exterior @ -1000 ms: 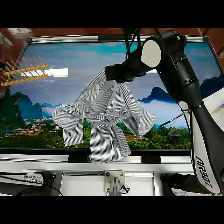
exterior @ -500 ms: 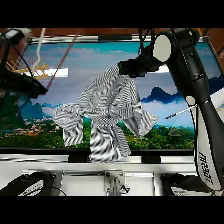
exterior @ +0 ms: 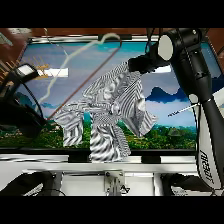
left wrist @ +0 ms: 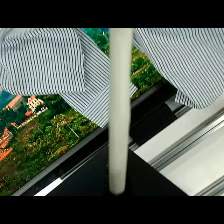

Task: Fold the shirts.

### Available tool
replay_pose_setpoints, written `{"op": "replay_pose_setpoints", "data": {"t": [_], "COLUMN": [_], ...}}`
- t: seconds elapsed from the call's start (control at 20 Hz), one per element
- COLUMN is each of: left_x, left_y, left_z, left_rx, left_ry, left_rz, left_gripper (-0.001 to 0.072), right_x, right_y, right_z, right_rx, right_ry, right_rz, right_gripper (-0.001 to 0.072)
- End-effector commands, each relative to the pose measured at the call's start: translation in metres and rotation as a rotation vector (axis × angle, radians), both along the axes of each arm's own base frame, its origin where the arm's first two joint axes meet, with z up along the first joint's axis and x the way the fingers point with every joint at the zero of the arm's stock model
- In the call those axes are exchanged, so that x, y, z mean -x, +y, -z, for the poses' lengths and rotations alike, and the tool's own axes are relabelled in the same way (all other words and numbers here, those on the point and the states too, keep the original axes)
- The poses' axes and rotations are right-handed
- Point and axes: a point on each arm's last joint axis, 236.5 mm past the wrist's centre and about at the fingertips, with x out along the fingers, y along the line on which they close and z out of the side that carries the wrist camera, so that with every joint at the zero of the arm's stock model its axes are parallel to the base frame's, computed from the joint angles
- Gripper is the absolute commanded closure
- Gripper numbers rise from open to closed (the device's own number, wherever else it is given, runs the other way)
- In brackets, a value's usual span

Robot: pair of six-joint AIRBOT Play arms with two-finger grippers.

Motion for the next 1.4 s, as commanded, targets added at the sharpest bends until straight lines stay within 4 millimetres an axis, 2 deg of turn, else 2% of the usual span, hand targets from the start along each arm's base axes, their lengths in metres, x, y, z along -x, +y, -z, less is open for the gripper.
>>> {"op": "replay_pose_setpoints", "data": {"t": [0.0, 0.05, 0.15, 0.3, 0.5, 0.7, 0.9, 1.05, 1.2, 1.25, 1.35], "left_x": [0.021, 0.024, 0.019, 0.008, -0.009, -0.008, 0.003, 0.004, -0.001, -0.001, -0.002], "left_y": [0.002, 0.001, -0.004, -0.01, -0.022, -0.027, -0.057, -0.087, -0.13, -0.14, -0.148], "left_z": [0.035, 0.046, 0.055, 0.058, 0.059, 0.061, 0.057, 0.049, 0.024, 0.016, 0.009], "left_rx": [-0.112, -0.128, -0.12, -0.112, -0.1, -0.108, -0.039, 0.089, 0.303, 0.358, 0.404], "left_ry": [0.083, 0.103, 0.09, 0.059, -0.014, -0.017, -0.036, -0.056, -0.104, -0.11, -0.122], "left_rz": [0.051, 0.065, 0.066, 0.099, 0.192, 0.242, 0.323, 0.32, 0.294, 0.291, 0.284], "left_gripper": [0.0656, 0.0657, 0.0657, 0.0657, 0.0656, 0.0657, 0.0657, 0.0657, 0.0657, 0.0657, 0.0656], "right_x": [-0.005, -0.006, -0.003, 0.004, 0.016, 0.029, 0.042, 0.066, 0.095, 0.102, 0.117], "right_y": [-0.006, -0.004, 0.005, 0.023, 0.046, 0.071, 0.076, 0.073, 0.07, 0.068, 0.067], "right_z": [-0.013, -0.02, -0.03, -0.039, -0.039, -0.047, -0.09, -0.125, -0.139, -0.14, -0.141], "right_rx": [0.012, 0.01, -0.019, -0.071, -0.033, 0.026, 0.062, 0.046, 0.035, 0.036, 0.039], "right_ry": [-0.039, -0.056, -0.069, -0.07, -0.083, -0.133, -0.281, -0.356, -0.356, -0.346, -0.324], "right_rz": [-0.017, -0.028, -0.067, -0.135, -0.255, -0.362, -0.382, -0.399, -0.427, -0.434, -0.452], "right_gripper": [0.0622, 0.0622, 0.0622, 0.0622, 0.0622, 0.0622, 0.0622, 0.0622, 0.0622, 0.0622, 0.0622]}}
